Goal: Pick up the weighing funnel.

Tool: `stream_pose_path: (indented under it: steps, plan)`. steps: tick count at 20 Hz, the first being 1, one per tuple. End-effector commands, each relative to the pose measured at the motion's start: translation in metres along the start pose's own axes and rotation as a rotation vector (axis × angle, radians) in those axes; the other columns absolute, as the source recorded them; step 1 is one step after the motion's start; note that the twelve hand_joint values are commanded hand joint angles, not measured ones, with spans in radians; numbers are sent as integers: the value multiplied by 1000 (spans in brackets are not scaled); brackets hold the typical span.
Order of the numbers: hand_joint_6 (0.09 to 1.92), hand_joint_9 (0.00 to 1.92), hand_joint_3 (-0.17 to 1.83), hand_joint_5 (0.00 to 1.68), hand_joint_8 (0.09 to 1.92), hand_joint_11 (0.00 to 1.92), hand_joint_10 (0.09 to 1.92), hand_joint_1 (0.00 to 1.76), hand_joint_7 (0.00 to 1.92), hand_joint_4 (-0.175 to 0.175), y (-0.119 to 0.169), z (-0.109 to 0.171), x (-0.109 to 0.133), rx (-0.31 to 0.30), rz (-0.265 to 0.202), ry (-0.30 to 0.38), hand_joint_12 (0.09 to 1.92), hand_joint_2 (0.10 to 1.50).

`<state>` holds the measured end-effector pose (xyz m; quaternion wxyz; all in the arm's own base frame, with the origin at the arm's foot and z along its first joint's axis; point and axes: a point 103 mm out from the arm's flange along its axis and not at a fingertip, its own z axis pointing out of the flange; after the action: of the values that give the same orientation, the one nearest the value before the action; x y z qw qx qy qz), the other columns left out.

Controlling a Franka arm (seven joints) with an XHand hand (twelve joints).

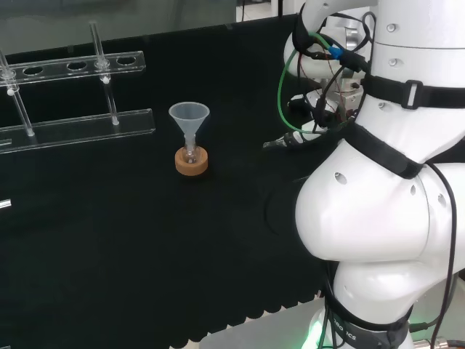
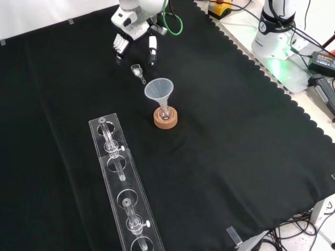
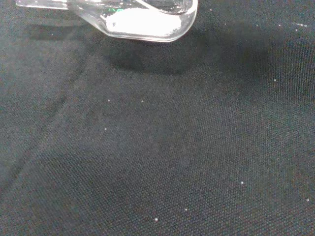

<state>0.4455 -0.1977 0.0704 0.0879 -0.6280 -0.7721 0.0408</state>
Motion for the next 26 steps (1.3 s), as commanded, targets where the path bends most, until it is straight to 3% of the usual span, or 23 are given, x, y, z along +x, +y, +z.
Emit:
stream_pose_path:
  steps: [1, 5, 8, 14, 26]
  plan:
    - [649, 627, 4, 548, 811, 589, 769, 551, 571, -58, 2, 5, 0, -5, -4, 7, 1384, 726]
    - [720, 700, 4, 568, 825, 590, 743, 552, 707, -65, 9, 21, 7, -16, -12, -9, 1382, 728]
    - [779, 750, 4, 586, 844, 598, 720, 554, 771, -67, 19, 40, 14, 9, -23, -35, 1374, 728]
    - [827, 769, 4, 584, 863, 603, 707, 555, 784, -68, 23, 41, 20, 23, -41, -70, 1367, 729]
    - [851, 776, 4, 582, 874, 607, 708, 555, 793, -69, 22, 45, 11, 37, -22, -113, 1365, 730]
